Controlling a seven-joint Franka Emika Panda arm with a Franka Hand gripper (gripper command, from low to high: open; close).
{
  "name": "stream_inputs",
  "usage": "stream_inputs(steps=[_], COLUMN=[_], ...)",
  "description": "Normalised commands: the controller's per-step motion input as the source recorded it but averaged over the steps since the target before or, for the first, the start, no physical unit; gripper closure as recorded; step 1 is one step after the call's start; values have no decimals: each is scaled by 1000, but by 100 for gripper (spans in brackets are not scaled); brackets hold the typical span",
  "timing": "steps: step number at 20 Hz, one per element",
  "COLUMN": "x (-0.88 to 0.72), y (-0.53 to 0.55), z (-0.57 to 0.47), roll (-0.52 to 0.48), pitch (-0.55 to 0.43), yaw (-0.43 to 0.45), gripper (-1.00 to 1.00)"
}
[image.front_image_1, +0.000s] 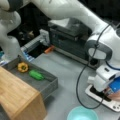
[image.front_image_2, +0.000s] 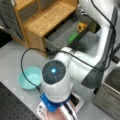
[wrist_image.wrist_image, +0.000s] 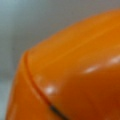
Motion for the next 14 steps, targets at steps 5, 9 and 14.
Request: stream_inputs(steps=[5,9,14], x=[-320,-317,-323], y=[-113,-142,-146], z=[-92,-57,-49], roll=[-103,-94,-90], pitch=[-168,-166,-159], yaw=[110,117,121], gripper=[100,100,100])
